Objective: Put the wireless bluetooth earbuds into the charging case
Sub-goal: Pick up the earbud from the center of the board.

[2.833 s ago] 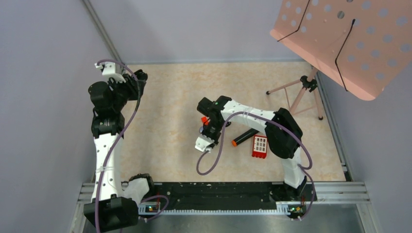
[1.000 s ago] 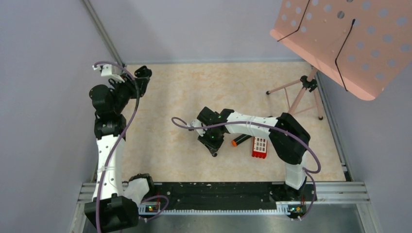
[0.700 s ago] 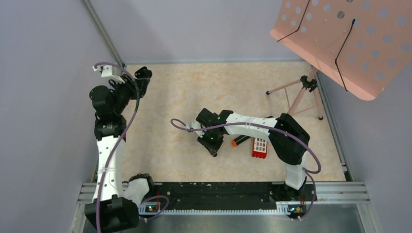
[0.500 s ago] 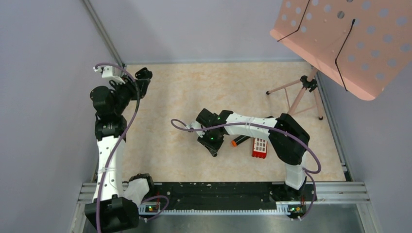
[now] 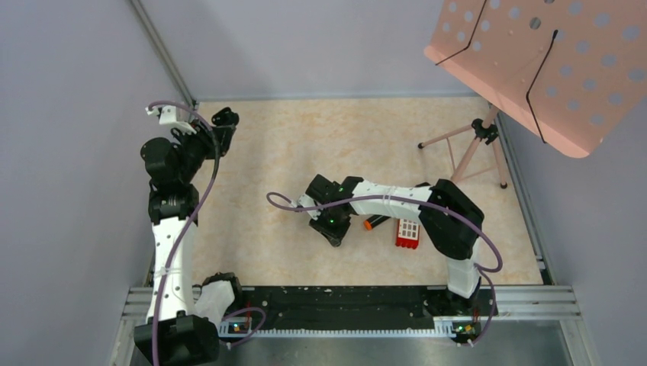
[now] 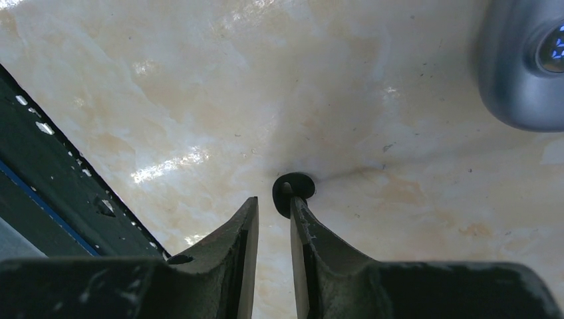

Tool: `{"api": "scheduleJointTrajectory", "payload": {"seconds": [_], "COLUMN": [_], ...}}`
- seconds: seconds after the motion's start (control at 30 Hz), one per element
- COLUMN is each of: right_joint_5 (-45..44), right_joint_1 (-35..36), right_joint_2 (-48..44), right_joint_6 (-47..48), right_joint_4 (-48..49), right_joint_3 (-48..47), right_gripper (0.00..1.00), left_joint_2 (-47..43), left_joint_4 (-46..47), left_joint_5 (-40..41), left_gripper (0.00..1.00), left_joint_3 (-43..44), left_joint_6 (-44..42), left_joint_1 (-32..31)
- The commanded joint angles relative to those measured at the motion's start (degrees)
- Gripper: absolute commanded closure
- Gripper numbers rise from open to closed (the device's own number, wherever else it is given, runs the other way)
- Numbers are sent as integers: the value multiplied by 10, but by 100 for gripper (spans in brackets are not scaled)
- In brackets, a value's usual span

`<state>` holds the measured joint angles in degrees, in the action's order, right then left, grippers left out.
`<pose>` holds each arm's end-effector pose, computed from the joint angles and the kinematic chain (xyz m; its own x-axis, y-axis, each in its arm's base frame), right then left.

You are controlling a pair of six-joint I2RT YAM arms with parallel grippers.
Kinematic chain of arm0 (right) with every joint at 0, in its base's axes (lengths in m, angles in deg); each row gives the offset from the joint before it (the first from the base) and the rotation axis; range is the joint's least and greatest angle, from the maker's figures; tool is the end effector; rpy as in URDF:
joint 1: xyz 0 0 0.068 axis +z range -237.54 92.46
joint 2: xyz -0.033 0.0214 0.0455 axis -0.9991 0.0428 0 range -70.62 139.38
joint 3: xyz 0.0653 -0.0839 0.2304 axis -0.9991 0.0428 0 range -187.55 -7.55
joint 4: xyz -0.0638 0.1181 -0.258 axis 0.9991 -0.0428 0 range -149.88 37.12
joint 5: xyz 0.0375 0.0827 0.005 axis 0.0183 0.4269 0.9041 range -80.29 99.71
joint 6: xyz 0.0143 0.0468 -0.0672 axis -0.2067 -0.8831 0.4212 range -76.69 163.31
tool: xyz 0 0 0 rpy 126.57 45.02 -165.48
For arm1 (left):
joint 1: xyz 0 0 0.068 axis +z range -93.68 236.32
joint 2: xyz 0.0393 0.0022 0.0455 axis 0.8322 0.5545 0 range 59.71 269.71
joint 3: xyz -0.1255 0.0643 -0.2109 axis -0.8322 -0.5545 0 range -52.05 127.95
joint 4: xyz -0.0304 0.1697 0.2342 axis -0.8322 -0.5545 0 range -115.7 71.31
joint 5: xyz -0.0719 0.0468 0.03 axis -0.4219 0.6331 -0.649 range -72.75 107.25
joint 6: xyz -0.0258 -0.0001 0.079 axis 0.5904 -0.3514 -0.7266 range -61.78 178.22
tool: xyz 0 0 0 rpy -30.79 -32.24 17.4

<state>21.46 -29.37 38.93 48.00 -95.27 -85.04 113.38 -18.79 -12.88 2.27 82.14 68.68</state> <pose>0.2018 0.3531 0.1081 -0.4359 -0.8543 -0.2831 -0.8993 0.4013 0.1737 0.2885 0.0260 0.3747 -0.1149 -0.3841 -0.9161 0.2829 0.8714 -0.4008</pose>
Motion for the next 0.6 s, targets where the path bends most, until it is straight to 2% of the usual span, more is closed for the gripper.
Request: {"api": "scheduleJointTrajectory", "payload": {"seconds": [0.0, 0.3, 0.57], "right_joint_5": [-12, -32, -66], "right_joint_1": [10, 11, 11], "right_joint_2": [9, 21, 24], "right_joint_6": [-4, -1, 12], "right_joint_4": [11, 15, 20], "right_joint_3": [3, 8, 7], "right_gripper": [75, 71, 72], "left_joint_2": [-16, -20, -20], "left_joint_4": [19, 14, 17], "left_joint_5": [6, 8, 10], "left_gripper": [100, 100, 100], "left_joint_3": [-3, -6, -8], "left_joint_6": [0, -3, 0], "left_joint_1": [3, 3, 3]}}
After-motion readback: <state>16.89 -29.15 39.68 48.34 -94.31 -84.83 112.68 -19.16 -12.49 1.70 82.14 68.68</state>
